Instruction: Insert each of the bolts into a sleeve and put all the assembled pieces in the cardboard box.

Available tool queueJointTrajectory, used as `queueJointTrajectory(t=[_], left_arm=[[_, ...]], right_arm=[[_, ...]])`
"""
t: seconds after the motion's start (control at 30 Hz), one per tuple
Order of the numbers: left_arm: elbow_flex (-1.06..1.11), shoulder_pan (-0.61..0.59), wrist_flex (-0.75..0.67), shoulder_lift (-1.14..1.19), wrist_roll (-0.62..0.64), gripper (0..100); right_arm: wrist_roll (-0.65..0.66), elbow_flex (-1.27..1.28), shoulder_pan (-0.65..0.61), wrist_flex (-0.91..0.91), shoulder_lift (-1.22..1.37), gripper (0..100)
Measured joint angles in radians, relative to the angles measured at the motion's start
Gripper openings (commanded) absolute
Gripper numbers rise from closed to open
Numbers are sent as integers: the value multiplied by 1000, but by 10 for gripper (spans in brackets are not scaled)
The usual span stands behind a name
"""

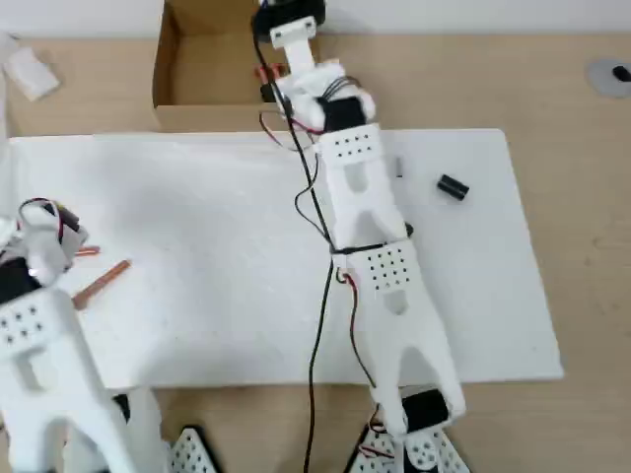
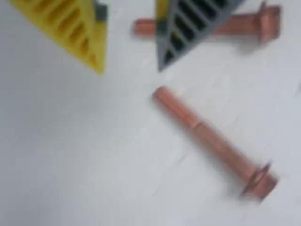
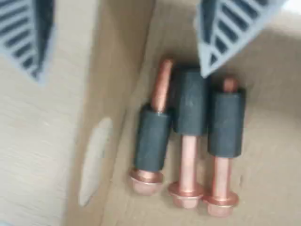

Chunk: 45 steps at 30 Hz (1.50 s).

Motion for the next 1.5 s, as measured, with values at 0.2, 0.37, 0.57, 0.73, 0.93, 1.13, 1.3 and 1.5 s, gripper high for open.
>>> queueJointTrajectory(t=[0.2, 0.37, 0.57, 0.73, 0.93, 1.13, 1.3, 1.5], left_arm=[[-63, -72, 0, 308, 114, 84], [-127, -170, -2, 466, 327, 84], [-132, -235, -2, 489, 462, 84], [-141, -236, -29, 489, 476, 84], [-141, -233, -81, 489, 479, 84], [-141, -227, -127, 503, 479, 84], [-158, -204, -127, 592, 482, 84], [-252, -169, -124, 749, 479, 84]], right_arm=[[0, 0, 0, 184, -91, 265], [0, 0, 0, 275, -94, 265], [0, 0, 0, 313, -94, 265], [0, 0, 0, 319, -94, 265], [0, 0, 0, 319, -94, 265], [0, 0, 0, 319, -94, 265], [0, 0, 0, 319, -94, 265], [0, 0, 0, 361, -94, 265]])
